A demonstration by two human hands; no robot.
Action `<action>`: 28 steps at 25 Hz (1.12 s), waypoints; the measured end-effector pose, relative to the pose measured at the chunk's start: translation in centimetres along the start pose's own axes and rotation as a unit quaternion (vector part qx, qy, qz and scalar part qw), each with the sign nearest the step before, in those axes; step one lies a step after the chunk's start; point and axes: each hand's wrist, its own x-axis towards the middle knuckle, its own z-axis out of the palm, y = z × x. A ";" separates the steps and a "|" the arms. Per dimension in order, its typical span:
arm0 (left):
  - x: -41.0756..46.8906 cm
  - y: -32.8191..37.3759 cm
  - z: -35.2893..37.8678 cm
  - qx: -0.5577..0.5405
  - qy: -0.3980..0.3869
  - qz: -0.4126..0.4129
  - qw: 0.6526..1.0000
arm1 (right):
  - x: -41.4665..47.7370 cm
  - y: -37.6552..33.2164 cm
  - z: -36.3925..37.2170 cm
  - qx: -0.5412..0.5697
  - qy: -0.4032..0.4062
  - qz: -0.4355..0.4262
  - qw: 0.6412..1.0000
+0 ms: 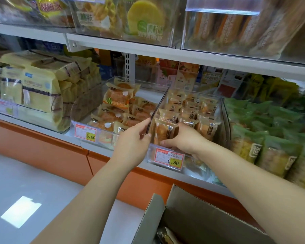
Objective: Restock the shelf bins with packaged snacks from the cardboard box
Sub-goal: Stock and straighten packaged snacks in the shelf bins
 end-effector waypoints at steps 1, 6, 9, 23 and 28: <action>0.0 0.0 -0.1 -0.001 0.000 0.003 1.000 | 0.0 0.0 0.4 0.011 0.010 -0.012 1.000; -0.8 -0.1 0.0 0.014 -0.008 0.011 1.000 | -3.0 -0.6 -1.2 0.006 -0.008 -0.030 0.999; -3.2 1.0 -0.7 0.064 0.085 0.101 0.989 | -7.6 0.5 -3.0 0.054 0.140 -0.087 0.985; -17.4 -8.8 18.3 0.333 -0.499 -0.062 0.798 | -15.9 30.8 13.5 -0.003 -0.152 0.202 0.968; -19.6 -11.9 18.7 0.387 -0.484 0.000 0.785 | -12.1 30.7 19.1 0.034 -0.160 0.203 0.965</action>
